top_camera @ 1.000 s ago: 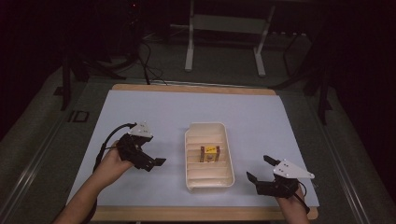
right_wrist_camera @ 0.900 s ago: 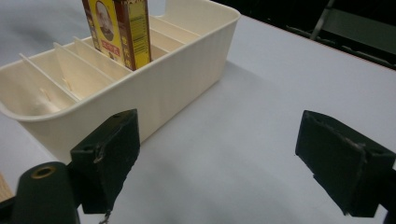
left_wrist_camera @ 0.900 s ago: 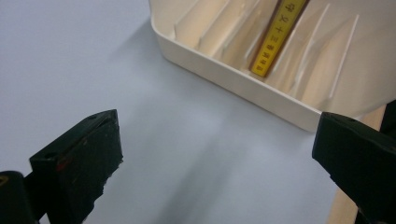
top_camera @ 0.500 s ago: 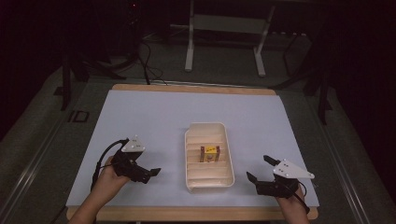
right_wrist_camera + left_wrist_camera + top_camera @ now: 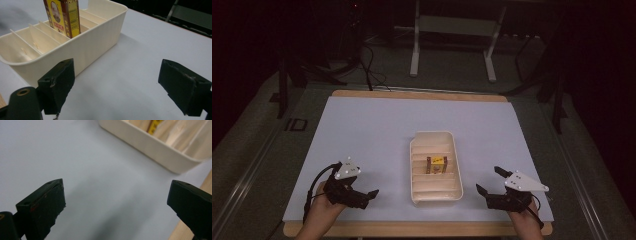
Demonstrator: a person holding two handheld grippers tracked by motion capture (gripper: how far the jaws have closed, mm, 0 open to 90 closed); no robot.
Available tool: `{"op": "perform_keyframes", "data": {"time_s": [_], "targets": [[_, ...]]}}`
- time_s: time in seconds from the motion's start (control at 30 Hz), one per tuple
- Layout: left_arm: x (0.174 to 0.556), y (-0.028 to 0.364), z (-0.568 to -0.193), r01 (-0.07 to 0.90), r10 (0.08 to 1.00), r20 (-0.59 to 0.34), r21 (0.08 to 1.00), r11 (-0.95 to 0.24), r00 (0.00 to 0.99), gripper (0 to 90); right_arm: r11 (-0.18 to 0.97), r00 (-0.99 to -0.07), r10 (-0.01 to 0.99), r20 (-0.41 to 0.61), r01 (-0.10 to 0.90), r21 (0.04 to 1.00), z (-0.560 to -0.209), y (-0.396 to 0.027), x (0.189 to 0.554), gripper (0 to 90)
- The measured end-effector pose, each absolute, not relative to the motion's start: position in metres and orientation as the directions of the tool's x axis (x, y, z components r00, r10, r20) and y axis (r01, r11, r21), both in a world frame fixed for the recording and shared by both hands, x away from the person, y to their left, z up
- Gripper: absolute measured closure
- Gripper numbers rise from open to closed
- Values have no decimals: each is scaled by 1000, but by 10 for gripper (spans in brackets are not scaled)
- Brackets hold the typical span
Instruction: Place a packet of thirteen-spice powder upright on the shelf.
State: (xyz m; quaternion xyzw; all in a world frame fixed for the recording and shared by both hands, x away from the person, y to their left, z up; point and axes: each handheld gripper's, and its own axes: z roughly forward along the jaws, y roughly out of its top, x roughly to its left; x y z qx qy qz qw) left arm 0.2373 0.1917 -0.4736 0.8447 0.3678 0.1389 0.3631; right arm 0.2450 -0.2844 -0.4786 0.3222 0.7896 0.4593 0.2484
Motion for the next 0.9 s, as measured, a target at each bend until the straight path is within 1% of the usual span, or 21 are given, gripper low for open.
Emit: {"op": "perform_keyframes", "data": {"time_s": [0.33, 0.63, 0.73, 0.8, 0.9], "targets": [[233, 202, -485, 530, 736, -57, 732, -428, 674, 19, 369, -669, 737, -97, 278, 887, -478, -285, 245, 138], [233, 203, -492, 527, 750, -39, 735, -426, 661, 19, 368, -667, 738, -105, 266, 891, -477, -286, 245, 139], [233, 204, -491, 514, 748, -30, 745, -426, 663, 19, 368, -666, 738, -108, 263, 892, -477, -286, 245, 138], [233, 205, -492, 498, 746, -21, 757, -424, 666, 19, 380, -664, 737, -129, 249, 891, -476, -286, 245, 139], [234, 206, -493, 506, 745, -50, 764, -401, 666, 19, 387, -662, 736, -141, 239, 891, -475, -285, 244, 139]]}}
